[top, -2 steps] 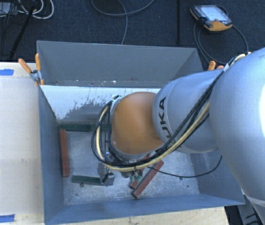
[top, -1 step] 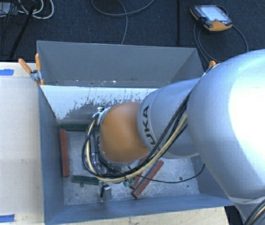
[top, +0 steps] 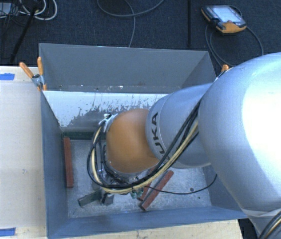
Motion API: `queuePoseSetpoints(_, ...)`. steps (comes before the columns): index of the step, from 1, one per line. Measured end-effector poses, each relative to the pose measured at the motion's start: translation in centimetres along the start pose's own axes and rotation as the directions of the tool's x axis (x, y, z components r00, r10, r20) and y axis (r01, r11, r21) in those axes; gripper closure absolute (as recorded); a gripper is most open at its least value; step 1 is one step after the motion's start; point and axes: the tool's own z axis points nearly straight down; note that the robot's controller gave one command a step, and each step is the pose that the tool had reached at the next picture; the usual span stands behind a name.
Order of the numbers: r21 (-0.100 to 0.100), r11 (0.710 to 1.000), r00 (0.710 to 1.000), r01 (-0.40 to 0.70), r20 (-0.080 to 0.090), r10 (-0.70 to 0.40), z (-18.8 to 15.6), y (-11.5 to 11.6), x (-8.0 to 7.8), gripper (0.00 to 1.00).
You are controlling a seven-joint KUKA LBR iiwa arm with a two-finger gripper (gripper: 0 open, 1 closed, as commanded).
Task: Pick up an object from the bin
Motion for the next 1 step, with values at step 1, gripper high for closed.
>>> queuePoseSetpoints(1, 0.0, 1.0, 1.0, -0.001, 0.0, 0.001, 0.0, -0.01, 0.0, 1.0)
